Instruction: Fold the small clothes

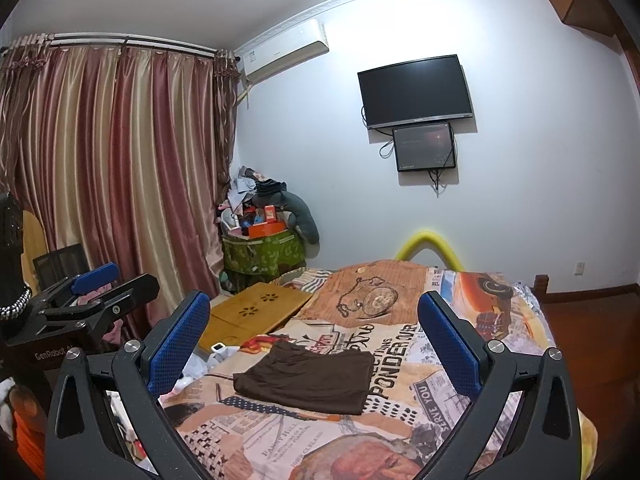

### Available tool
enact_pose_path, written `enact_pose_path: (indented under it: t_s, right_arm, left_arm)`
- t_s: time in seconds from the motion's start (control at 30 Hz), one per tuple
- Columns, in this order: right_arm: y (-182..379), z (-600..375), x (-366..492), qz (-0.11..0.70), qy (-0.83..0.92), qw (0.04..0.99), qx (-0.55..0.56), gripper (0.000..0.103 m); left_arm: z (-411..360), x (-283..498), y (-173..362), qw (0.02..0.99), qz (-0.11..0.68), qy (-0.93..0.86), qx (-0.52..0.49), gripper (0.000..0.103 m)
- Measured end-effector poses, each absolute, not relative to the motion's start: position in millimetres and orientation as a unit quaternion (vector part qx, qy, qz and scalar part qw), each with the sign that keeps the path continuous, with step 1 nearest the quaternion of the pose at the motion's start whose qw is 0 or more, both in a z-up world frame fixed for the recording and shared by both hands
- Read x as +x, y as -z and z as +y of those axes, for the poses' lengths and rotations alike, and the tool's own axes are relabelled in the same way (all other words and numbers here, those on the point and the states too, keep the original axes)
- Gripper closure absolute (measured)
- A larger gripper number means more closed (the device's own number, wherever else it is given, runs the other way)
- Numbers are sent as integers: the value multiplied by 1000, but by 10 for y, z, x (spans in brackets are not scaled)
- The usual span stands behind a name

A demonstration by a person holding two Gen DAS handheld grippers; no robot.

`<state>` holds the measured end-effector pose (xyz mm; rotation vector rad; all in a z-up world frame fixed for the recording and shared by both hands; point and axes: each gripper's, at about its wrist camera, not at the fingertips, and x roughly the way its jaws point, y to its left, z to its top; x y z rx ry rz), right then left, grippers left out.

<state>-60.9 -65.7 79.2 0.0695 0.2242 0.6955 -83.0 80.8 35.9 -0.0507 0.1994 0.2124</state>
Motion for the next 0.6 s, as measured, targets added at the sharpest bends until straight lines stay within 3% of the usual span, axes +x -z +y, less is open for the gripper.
enact_pose_path:
  t_s: [0.6]
  right_arm:
    - [-751,-678,-591,112,-338,934,38,0]
  left_arm:
    - [829,-793,-309,989,113,-94,-26,0]
